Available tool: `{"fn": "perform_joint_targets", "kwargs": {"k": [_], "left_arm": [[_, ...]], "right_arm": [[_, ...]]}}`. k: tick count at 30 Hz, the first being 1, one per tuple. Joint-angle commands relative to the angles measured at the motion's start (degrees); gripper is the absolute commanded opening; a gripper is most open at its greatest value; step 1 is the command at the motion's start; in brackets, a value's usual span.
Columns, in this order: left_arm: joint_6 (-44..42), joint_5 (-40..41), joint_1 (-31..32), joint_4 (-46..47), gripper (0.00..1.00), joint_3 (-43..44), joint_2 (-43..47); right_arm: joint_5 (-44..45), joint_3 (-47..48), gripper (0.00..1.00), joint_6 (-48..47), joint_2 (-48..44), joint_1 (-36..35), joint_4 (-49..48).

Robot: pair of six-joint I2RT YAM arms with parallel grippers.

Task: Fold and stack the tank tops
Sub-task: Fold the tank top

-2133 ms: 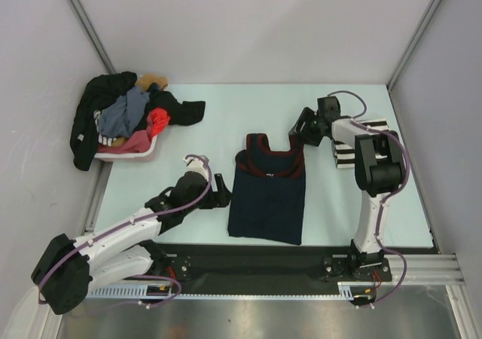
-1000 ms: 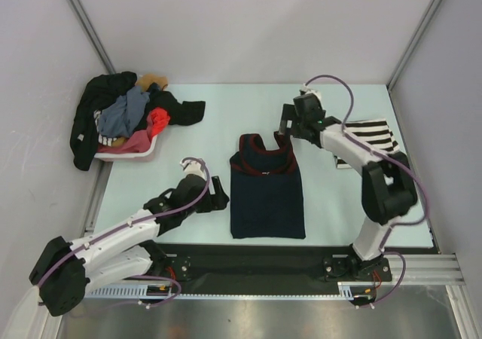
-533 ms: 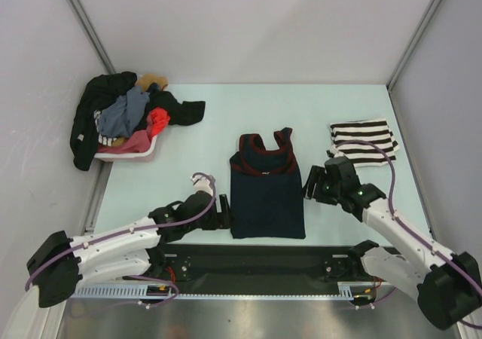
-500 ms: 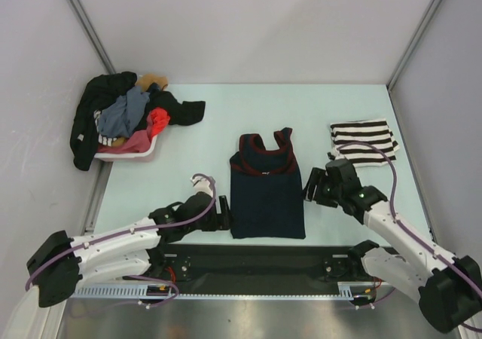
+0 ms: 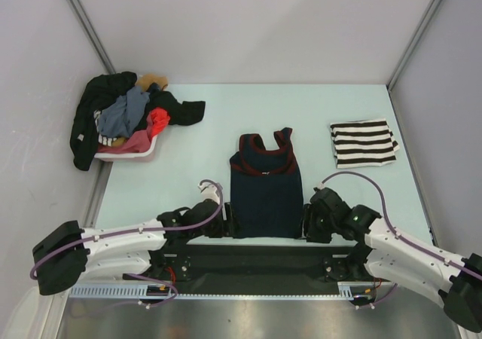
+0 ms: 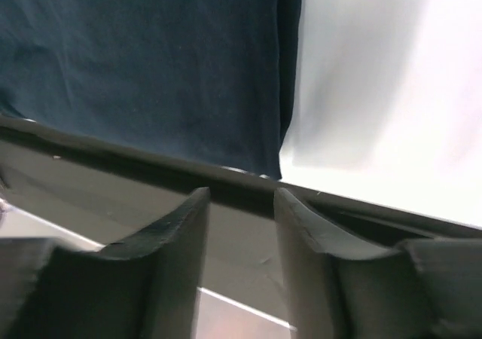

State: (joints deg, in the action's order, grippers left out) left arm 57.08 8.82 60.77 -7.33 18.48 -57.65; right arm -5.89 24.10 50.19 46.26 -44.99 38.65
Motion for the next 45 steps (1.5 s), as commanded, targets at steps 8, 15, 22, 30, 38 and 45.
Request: {"fn": "perform_joint_targets", "kwargs": {"k": [8, 15, 22, 30, 38, 45], "left_arm": [[2.0, -1.5, 0.8, 1.7, 0.57, -0.5, -3.0], [3.0, -2.1, 1.9, 1.9, 0.54, -0.1, -4.4], [5.6, -2.6, 4.2, 0.6, 0.52, -2.5, -3.0], [5.2, -0.4, 4.4, 1.1, 0.21, -0.9, -5.5], [5.0, 3.3, 5.3, -5.4, 0.0, -0.6, -1.6], [5.8, 0.0, 6.4, -8.0, 0.0, -1.2, 2.3]], "right_arm": [[3.4, -1.7, 0.39, 4.4, -0.5, -1.5, -1.2], [5.8, -1.8, 0.38, 3.2, 0.8, -1.5, -3.0], [7.3, -2.0, 0.31, 2.6, 1.7, -1.6, -4.9], [6.4, -2.3, 0.01, 1.7, 2.0, -1.8, -5.0], [5.8, 0.4, 0.0, 0.5, 0.1, -2.9, 2.2], [5.8, 3.8, 0.0, 0.6, -3.5, -4.0, 8.4]]}}
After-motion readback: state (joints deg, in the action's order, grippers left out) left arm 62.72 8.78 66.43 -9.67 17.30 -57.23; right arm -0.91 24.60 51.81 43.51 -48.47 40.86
